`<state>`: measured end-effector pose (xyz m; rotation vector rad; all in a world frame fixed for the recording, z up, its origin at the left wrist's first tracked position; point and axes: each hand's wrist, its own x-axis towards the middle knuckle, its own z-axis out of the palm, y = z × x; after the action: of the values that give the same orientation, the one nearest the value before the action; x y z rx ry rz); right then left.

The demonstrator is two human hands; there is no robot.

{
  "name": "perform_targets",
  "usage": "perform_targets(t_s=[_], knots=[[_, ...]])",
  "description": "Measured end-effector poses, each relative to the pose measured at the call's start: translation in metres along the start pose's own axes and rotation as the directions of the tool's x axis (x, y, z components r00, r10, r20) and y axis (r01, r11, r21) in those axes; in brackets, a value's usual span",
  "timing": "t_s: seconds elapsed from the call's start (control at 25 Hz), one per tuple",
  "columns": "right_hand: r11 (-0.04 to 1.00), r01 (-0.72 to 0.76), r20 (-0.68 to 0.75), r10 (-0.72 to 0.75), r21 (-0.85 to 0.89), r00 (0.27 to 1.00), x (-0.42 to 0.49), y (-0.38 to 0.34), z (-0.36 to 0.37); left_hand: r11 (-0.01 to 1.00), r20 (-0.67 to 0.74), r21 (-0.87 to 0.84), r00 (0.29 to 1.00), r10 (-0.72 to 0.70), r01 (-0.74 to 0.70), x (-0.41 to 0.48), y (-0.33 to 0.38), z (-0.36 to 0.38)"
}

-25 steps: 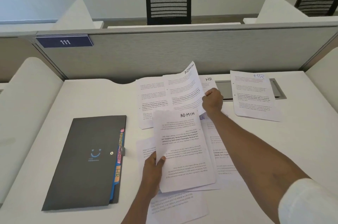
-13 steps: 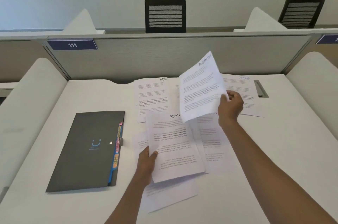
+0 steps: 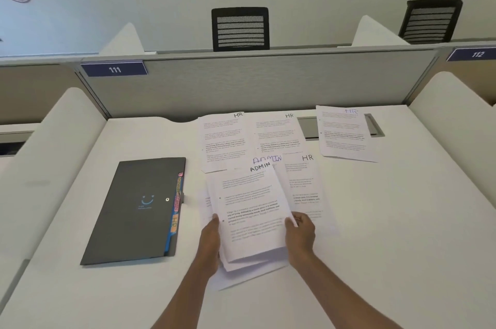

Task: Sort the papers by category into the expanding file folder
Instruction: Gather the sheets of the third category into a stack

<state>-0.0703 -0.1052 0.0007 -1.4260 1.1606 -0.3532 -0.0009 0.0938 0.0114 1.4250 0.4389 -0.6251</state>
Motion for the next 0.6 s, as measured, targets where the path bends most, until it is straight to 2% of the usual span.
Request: perform_targets(t_s=[0.2, 0.32, 0.52, 0.6], knots=[[0.990, 0.097, 0.061, -0.091, -0.098, 0.994, -0.017, 0.003, -0.002, 0.976, 0.003, 0.167, 0.990, 0.139, -0.138, 0.002, -0.010, -0.002], [0.958, 0.219, 0.136, -0.196, -0.184, 0.971, -0.013, -0.006, -0.005, 0.966, -0.005, 0.169, 0.980, 0.199, -0.195, -0.003, -0.008, -0.006], [0.869, 0.346, 0.120, -0.324, -0.353, 0.938, 0.012, -0.026, -0.007, 0.968, -0.028, 0.158, 0.979, 0.203, -0.197, -0.005, -0.009, -0.025], [0.831, 0.340, 0.139, -0.312, -0.440, 0.940, 0.025, -0.032, -0.005, 0.968, -0.029, 0.165, 0.980, 0.196, -0.189, -0.005, -0.011, -0.029]])
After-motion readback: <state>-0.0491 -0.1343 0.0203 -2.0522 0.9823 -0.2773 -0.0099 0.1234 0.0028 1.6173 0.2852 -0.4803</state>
